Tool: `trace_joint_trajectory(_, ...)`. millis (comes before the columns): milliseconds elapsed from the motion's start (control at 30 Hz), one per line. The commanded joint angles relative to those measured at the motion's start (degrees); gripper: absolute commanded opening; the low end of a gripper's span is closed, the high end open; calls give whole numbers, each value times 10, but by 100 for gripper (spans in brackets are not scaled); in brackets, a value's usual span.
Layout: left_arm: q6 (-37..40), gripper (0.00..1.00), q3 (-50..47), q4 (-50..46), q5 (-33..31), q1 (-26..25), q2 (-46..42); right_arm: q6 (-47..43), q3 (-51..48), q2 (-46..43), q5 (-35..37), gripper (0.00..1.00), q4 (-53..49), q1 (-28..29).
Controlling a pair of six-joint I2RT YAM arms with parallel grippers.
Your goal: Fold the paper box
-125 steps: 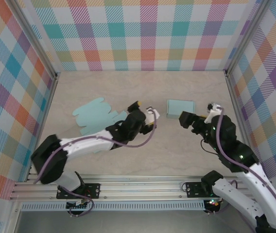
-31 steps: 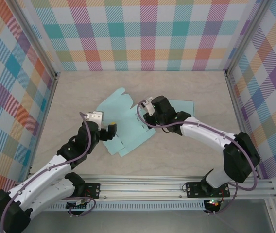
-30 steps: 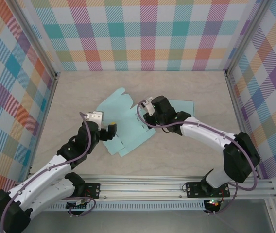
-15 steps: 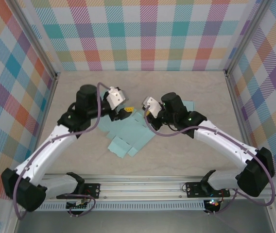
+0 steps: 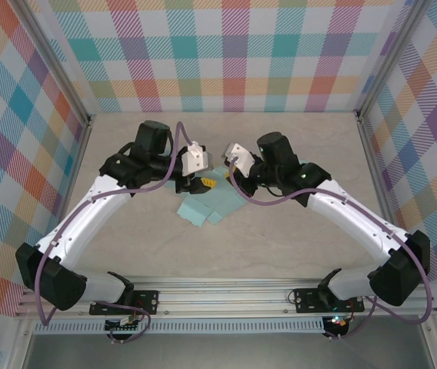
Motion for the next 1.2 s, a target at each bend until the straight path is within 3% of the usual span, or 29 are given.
trace_joint_trajectory(0, 35, 46, 39, -40, 14, 5, 16, -17, 29, 5, -33, 0, -16, -2)
trace_joint_trajectory(333, 45, 45, 74, -65, 12, 5, 42, -10, 48, 8, -62, 0, -20, -2)
trace_joint_trajectory(567, 53, 31, 87, -86, 29, 3, 63, -2, 51, 6, -75, 0, -14, -2)
trace_joint_trajectory(767, 63, 0, 102, -107, 21, 0, 76, 1, 50, 4, -71, 0, -12, -2)
trace_joint_trajectory(867, 59, 0, 103, -98, 20, 0, 72, 6, 42, -3, -61, 0, -8, -2)
trace_joint_trajectory(933, 51, 0, 101, -88, 22, 0, 67, 13, 29, -13, -47, 11, 3, -3)
trace_joint_trajectory(1033, 22, 0, 86, -47, 23, 1, 48, 36, -11, -50, -40, 43, 36, -13)
trace_joint_trajectory(1167, -52, 0, 50, 44, 24, 3, 9, 92, -113, -143, -67, 66, 130, -46)
